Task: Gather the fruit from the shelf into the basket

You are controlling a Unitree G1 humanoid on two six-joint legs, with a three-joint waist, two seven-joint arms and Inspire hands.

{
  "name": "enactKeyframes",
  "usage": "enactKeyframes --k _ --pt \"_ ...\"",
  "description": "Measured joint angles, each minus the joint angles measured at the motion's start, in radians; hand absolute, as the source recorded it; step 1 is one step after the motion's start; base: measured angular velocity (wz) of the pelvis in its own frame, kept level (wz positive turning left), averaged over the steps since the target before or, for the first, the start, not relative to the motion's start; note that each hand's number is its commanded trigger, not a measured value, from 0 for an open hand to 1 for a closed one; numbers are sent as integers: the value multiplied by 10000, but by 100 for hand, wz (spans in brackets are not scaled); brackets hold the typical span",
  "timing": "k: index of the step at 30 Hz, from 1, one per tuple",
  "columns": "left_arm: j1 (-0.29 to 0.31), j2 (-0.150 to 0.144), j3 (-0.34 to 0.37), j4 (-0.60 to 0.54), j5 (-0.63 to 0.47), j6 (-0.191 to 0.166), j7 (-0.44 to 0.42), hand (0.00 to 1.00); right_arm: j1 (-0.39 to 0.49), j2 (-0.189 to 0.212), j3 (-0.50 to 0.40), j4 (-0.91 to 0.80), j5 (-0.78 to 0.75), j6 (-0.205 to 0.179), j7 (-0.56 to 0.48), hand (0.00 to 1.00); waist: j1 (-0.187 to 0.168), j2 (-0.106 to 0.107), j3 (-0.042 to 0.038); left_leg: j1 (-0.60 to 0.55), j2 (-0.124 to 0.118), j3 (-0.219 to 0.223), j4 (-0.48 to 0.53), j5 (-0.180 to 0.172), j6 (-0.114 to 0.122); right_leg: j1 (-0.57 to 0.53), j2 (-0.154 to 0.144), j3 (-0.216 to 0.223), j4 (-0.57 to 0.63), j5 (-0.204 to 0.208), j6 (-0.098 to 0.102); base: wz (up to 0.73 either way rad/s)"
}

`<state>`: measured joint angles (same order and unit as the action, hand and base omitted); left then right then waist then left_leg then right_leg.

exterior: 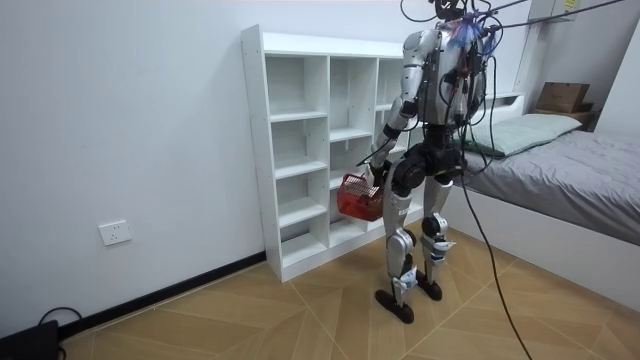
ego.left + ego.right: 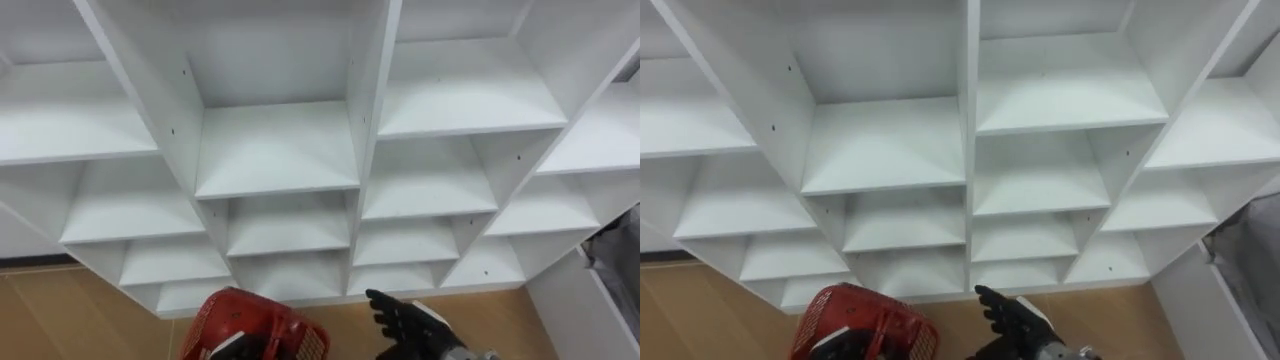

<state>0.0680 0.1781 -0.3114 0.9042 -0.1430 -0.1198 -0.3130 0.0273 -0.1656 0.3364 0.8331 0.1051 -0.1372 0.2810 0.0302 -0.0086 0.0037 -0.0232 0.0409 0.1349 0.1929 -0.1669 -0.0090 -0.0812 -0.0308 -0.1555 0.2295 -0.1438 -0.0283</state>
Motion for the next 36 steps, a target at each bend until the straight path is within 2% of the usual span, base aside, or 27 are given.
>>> enactKeyframes --k 3,6,9,20,27,30,33,35,36 --pt "144 -3 178 -2 -23 -16 48 100 190 -6 -86 -1 -2 -72 -86 0 -3 12 -1 112 8 19 -59 0 -3 179 0 -12 -66 3 4 0" --pt "237 -4 310 -2 -31 -25 90 100 367 -39 -87 -2 -11 -147 -105 0 -11 23 39 368 8 14 -189 -5 -13 454 13 -40 -136 -16 32 1" --pt "285 -7 364 -5 -33 -26 190 100 484 -40 -125 -67 -11 -153 -177 0 -23 21 44 528 4 4 -265 -28 -17 648 23 -85 -302 -31 56 2" --pt "506 -99 1926 424 -222 -24 579 100 982 4 -1336 -122 -323 -161 -940 0 15 18 37 715 13 -6 -277 -123 -54 871 146 -2 -472 -73 80 0" --pt "741 -110 2391 941 -423 -25 932 100 1441 66 -1870 761 -272 -168 -1383 0 -14 -14 13 764 15 -10 -285 -126 -56 1018 132 -101 -621 -79 88 4" --pt "906 -138 2763 1042 -437 -30 1101 100 1505 229 -2427 1406 -206 -179 -1498 0 -15 -51 3 895 14 -10 -328 -127 -56 1098 80 -95 -615 -85 91 0" --pt "912 -137 3097 1695 -424 -48 1346 100 1502 229 -2829 2216 -137 -176 -1689 0 -21 -67 -19 1072 4 -7 -434 -162 -62 1180 99 -87 -594 -151 106 -1" --pt "996 -157 3358 1989 -421 -67 1446 100 1498 234 -3046 2727 -14 -170 -1744 0 14 -93 -32 1163 5 -7 -448 -173 -63 1238 152 44 -584 -150 103 -6" --pt "1024 -186 3581 2211 -401 -69 1464 100 1495 273 -3264 2980 62 -168 -1754 0 8 -87 -12 1234 6 -12 -448 -181 -65 1318 155 140 -601 -152 105 -7"
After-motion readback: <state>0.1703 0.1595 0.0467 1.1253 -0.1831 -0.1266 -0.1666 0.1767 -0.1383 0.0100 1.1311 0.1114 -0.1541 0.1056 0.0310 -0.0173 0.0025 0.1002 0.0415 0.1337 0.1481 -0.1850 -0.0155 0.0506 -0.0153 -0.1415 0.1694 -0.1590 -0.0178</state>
